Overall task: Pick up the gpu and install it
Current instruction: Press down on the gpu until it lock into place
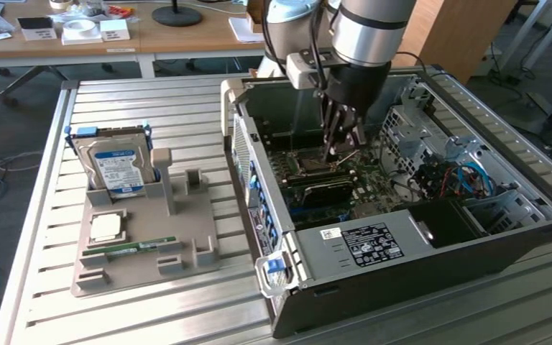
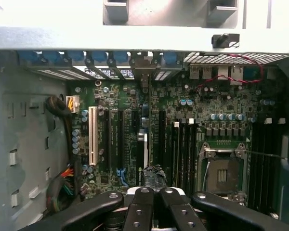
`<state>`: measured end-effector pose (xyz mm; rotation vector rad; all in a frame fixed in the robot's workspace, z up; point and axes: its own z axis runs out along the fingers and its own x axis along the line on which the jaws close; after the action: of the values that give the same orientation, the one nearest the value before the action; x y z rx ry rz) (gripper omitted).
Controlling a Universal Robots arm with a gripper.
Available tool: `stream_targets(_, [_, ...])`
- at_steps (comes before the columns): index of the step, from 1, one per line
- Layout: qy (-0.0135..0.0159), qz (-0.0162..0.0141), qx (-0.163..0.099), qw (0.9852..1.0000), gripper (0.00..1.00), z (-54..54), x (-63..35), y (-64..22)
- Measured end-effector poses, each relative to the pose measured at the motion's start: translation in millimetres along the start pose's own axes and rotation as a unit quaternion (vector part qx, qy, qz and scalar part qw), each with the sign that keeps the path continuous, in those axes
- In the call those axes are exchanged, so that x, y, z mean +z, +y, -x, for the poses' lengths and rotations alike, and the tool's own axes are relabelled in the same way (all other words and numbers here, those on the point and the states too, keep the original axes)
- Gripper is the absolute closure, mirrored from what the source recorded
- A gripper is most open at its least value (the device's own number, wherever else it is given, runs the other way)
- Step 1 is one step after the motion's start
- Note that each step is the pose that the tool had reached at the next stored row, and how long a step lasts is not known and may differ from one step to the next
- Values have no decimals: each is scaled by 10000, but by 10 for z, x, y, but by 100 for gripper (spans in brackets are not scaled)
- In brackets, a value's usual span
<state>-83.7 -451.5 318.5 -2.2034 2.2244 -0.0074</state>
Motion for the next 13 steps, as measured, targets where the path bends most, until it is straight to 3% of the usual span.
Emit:
stream_targets(10, [1,2,0,10000,89,14,94,1])
stream_targets(13, [2,16,0,10000,89,13,148,2])
